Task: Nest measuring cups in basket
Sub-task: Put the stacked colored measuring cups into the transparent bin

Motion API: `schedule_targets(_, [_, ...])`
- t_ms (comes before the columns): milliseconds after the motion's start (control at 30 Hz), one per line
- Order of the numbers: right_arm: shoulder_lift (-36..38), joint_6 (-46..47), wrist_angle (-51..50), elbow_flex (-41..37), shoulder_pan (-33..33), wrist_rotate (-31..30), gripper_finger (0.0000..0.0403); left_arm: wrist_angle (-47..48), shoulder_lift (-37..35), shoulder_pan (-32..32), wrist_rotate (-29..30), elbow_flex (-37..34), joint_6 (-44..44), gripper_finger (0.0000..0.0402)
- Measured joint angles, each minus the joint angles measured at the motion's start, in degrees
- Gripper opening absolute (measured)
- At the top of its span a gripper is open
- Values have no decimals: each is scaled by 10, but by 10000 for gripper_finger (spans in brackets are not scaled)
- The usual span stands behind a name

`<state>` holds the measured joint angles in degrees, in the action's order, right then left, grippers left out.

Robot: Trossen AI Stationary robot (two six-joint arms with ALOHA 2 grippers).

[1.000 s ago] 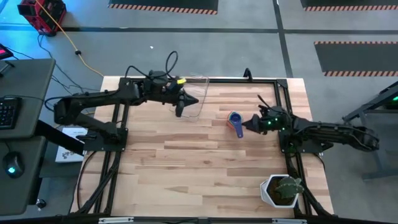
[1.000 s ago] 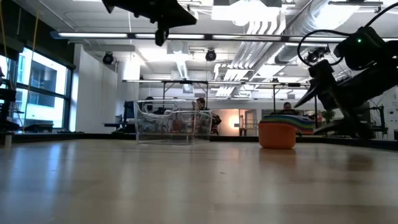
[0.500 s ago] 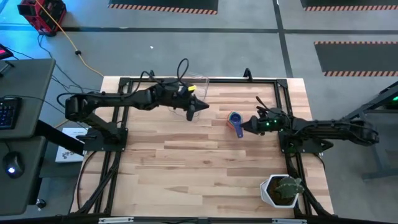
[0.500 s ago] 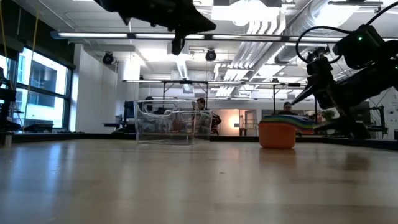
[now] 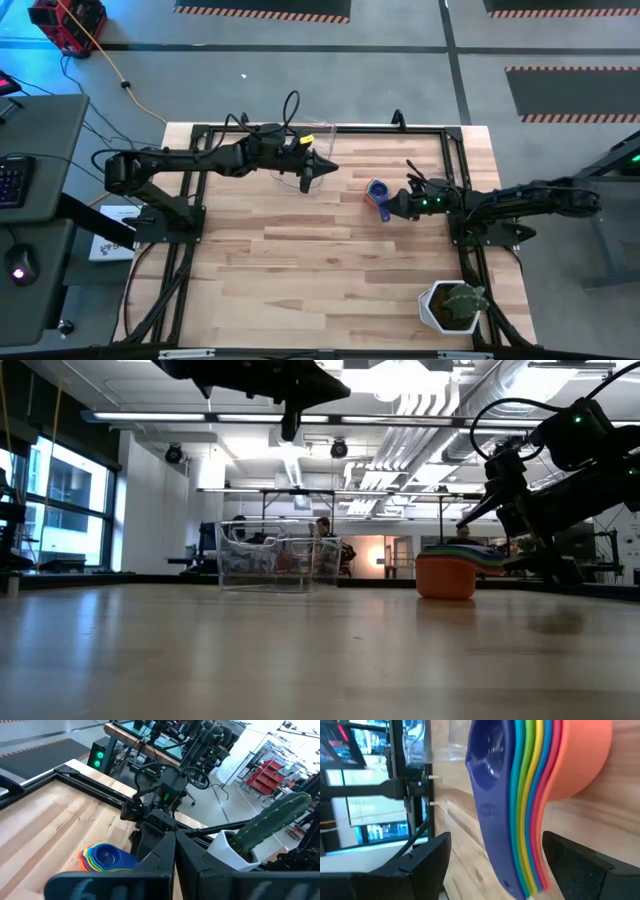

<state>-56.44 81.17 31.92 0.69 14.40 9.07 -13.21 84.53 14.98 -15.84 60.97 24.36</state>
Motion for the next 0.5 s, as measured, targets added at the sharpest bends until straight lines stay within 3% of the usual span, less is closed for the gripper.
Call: schedule_targets(500, [-136, -42, 9, 72, -6, 9, 279, 0, 0, 0, -17, 0, -14, 0])
